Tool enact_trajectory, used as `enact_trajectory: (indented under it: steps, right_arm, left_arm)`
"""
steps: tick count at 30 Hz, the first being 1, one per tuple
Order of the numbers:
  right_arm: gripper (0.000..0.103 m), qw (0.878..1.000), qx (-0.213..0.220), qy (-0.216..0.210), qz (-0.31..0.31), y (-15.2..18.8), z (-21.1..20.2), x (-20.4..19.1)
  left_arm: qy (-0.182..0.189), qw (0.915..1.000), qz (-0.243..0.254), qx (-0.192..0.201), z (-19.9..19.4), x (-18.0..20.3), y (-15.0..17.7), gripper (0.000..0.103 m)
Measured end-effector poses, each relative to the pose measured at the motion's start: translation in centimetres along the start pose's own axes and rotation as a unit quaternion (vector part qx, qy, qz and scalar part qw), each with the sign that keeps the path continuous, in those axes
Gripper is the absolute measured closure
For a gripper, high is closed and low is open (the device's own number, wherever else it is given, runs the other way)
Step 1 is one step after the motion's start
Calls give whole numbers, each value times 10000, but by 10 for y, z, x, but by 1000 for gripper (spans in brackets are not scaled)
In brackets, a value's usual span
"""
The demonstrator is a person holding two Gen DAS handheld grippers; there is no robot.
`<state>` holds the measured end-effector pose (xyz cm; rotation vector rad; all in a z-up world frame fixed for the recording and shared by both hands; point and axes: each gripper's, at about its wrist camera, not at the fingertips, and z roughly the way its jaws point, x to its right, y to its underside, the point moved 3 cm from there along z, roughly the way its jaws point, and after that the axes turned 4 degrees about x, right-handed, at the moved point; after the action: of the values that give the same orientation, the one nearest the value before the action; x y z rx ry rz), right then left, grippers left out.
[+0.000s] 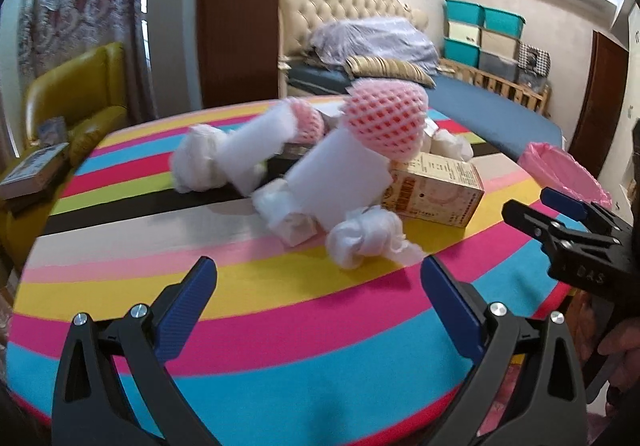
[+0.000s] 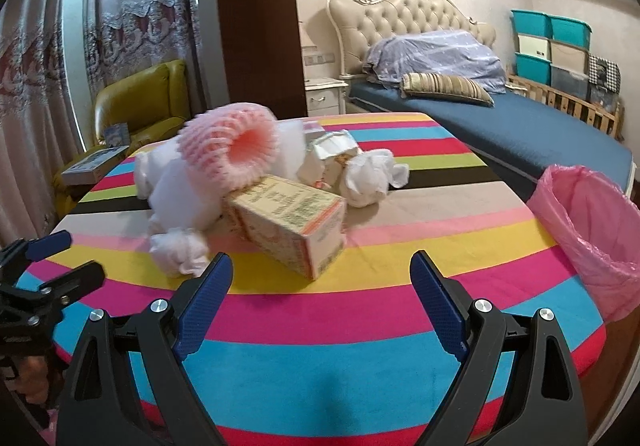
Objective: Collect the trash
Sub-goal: 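Grasp the white tissue wad with the left tool while the right tool grasps the printed cardboard box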
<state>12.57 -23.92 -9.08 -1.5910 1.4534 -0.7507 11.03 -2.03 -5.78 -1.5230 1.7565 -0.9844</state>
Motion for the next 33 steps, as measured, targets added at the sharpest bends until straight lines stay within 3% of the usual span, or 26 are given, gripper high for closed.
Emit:
enact_trajectory:
  steps: [10, 14, 15, 18, 26, 33]
  right_arm:
    - [18, 9994, -168, -240, -184, -11, 27, 14]
    - [18, 9971, -261, -478, -534, -23, 39, 9]
    - [18, 9960, -315, -549, -627, -24, 42, 8]
    - [18, 9922, -530, -716, -867, -25, 53, 4]
    - [18, 9818, -1036, -1162, -1089, -27, 85, -13]
    - [19, 9743, -1405, -1335, -1150, -29, 112, -31]
  left_arm:
    - [306, 9955, -361, -819, 76, 11, -4, 16]
    - [349, 9939, -379, -974, 94, 16, -6, 33]
    - [350, 9944, -332, -944, 96, 18, -7, 51]
    - [483, 9942, -203, -940, 98, 22, -6, 71]
    - [247, 9975, 423, -507, 55, 18, 4, 75]
    - [37, 9991, 75, -414, 31, -12, 11, 75]
